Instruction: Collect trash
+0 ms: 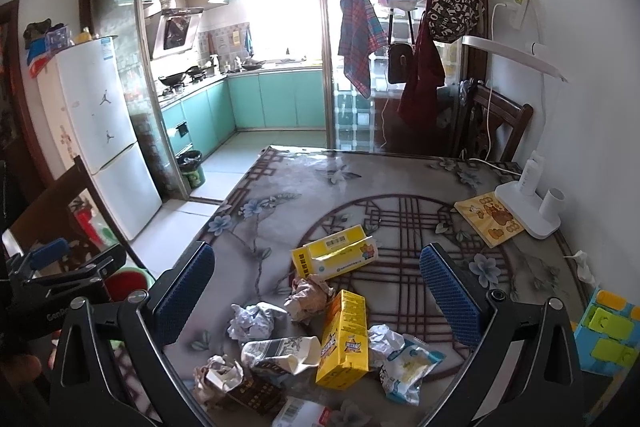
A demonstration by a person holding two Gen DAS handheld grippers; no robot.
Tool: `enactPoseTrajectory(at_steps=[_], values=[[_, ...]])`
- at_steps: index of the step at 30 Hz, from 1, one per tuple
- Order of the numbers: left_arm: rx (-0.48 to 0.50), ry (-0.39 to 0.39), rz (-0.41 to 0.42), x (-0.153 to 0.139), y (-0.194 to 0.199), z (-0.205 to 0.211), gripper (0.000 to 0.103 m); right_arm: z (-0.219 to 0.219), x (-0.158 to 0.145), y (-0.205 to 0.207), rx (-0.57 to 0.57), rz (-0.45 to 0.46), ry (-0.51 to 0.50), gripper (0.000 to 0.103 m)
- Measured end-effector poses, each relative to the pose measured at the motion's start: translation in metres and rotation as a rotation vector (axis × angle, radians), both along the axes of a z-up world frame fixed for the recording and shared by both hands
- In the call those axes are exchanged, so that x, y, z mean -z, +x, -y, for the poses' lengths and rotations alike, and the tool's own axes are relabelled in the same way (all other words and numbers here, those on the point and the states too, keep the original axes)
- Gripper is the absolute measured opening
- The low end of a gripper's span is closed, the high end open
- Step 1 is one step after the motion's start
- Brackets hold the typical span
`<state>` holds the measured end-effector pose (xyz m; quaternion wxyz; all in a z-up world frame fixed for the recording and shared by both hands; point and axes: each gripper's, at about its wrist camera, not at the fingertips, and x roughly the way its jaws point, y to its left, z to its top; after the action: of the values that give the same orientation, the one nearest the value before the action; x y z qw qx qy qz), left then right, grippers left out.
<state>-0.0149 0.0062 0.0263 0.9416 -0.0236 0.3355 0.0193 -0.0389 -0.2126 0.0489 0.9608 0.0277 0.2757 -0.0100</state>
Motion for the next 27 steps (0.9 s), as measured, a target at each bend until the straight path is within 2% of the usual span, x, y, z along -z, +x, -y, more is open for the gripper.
enactPoseTrajectory(at_steps=[27], values=[[-0.028, 0.028, -0.011, 0.0077, 0.0063, -0.0049, 0.103, 0.002, 0.004, 0.0013, -0.004, -0.021, 0.0, 0.103]])
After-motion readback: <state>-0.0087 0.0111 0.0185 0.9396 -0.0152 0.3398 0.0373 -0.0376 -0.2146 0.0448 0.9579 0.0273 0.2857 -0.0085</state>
